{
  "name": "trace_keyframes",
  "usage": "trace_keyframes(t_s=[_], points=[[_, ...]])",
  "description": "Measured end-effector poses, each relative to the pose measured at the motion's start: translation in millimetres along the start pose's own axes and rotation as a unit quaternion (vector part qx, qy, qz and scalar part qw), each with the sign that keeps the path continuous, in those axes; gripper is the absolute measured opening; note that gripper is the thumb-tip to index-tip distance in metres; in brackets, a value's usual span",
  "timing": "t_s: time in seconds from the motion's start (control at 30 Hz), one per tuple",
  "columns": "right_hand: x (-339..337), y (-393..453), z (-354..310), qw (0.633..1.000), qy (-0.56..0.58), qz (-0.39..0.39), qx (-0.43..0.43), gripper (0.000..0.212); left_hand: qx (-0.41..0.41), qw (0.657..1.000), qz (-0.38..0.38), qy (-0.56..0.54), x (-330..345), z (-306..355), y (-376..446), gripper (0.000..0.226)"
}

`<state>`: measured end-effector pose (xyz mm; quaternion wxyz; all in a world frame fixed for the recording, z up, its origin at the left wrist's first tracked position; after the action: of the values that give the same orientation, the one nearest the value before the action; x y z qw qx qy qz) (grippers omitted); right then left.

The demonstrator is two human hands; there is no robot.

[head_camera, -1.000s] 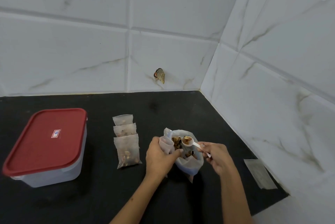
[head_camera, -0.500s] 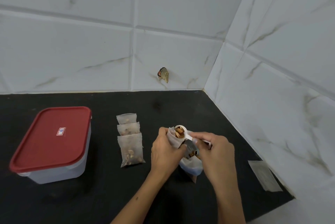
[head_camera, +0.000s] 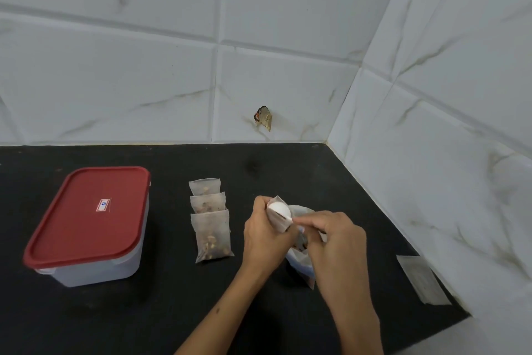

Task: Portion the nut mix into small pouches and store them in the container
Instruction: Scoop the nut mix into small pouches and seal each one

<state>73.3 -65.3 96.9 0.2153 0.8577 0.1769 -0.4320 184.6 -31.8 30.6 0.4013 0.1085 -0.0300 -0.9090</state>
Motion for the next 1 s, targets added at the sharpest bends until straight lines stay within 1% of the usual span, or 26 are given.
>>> trace_keyframes(t_s=[0.07, 0.1, 0.17, 0.23, 0.4, 0.53, 0.6, 0.73, 0.77, 0.8, 0.83, 0.9, 0.93, 1.0], points=[[-13, -3, -2, 0.995, 0.029, 0.087, -0.035, 0.024, 0.003, 1.000, 0.002, 0.000, -1, 1, 0, 0.041], [-18, -4, -4, 0.992, 0.045, 0.109, -0.049, 0.023, 0.005, 1.000, 0.003, -0.004, -1, 1, 0, 0.040], [-17, -3, -6, 0.992, 0.059, 0.099, -0.055, 0.021, 0.009, 1.000, 0.005, -0.010, -2, -1, 1, 0.040], [-16, -3, -5, 0.990, 0.058, 0.112, -0.067, 0.021, 0.006, 1.000, 0.003, -0.012, -2, -2, 2, 0.041], [-12, -7, -16, 0.975, 0.013, 0.154, -0.156, 0.029, 0.001, 1.000, 0.014, -0.009, -4, -6, 4, 0.040], [-15, -6, -15, 0.977, 0.039, 0.160, -0.138, 0.028, 0.006, 1.000, 0.018, -0.007, -5, -8, 3, 0.037], [-12, -3, -15, 0.978, 0.049, 0.148, -0.137, 0.029, 0.006, 1.000, 0.024, -0.012, -6, -8, 5, 0.038], [-11, -3, -13, 0.979, 0.057, 0.152, -0.128, 0.028, 0.005, 1.000, 0.025, -0.010, -7, -10, 6, 0.040], [-13, -5, -13, 0.976, 0.073, 0.165, -0.122, 0.027, 0.007, 1.000, 0.027, -0.009, -7, -11, 6, 0.040], [-16, -6, -11, 0.972, 0.113, 0.179, -0.103, 0.026, 0.010, 0.999, 0.030, -0.007, -7, -12, 6, 0.041], [-18, -4, -5, 0.965, 0.175, 0.182, -0.071, 0.025, 0.013, 0.999, 0.034, -0.004, -7, -13, 7, 0.041], [-11, 4, 12, 0.943, 0.297, 0.150, 0.025, 0.025, 0.009, 0.999, 0.040, -0.002, -9, -18, 7, 0.039], [-5, 8, 23, 0.931, 0.332, 0.134, 0.071, 0.025, 0.000, 0.999, 0.039, 0.001, -9, -22, 6, 0.040], [4, 13, 46, 0.925, 0.336, 0.117, 0.132, 0.023, -0.029, 0.999, 0.033, 0.012, -7, -32, 5, 0.043]])
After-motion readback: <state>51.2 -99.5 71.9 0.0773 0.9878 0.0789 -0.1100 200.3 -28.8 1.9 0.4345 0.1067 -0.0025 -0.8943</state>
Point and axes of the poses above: each hand's wrist, its own y-axis towards the middle knuckle, its own x-axis out of the palm, z = x × y, the point moved 7 cm from there along y, towards the middle knuckle, and after that the axes turned 5 degrees about x, right-handed, at the moved point
